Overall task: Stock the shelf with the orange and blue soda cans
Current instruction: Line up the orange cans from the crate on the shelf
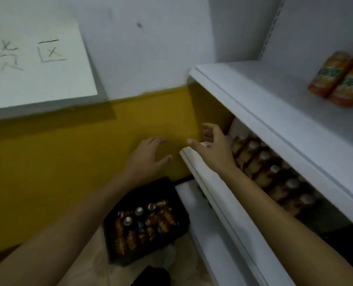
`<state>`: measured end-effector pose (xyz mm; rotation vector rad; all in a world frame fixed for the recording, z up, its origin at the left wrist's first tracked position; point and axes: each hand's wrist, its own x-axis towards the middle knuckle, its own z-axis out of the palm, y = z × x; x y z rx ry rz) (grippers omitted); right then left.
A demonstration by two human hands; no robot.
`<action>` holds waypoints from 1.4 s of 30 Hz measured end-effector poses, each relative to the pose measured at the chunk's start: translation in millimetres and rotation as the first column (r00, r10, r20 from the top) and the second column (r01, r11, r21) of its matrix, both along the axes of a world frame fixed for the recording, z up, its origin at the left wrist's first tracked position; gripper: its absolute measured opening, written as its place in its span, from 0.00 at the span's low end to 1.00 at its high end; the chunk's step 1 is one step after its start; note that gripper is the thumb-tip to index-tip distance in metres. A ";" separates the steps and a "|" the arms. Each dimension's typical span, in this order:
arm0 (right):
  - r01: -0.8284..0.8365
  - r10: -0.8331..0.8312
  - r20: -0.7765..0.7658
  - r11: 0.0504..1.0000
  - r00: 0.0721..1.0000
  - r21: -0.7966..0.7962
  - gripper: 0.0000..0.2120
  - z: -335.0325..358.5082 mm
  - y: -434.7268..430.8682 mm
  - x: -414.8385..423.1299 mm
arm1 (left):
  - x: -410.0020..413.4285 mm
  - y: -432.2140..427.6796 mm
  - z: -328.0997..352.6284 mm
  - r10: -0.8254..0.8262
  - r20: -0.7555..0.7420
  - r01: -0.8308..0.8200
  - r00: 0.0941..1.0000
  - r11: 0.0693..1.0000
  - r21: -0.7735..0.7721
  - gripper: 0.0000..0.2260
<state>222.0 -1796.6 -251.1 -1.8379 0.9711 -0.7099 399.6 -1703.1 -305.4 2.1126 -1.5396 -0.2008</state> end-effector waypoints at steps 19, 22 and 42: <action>-0.174 0.434 -0.480 0.851 0.762 0.495 0.26 -204.2 103.3 63.5 | 27.3 210.6 -176.0 0.583 -0.374 -0.363 0.721 0.778 0.512 0.23; -0.147 0.455 -0.503 0.831 0.735 0.537 0.23 -233.9 96.0 81.8 | 48.7 195.4 -202.4 0.586 -0.433 -0.327 0.685 0.779 0.536 0.23; -0.145 0.599 -0.691 0.788 0.405 0.598 0.27 -714.3 -50.7 133.2 | 45.0 20.6 -631.0 0.655 -0.515 -0.108 0.553 0.669 0.736 0.16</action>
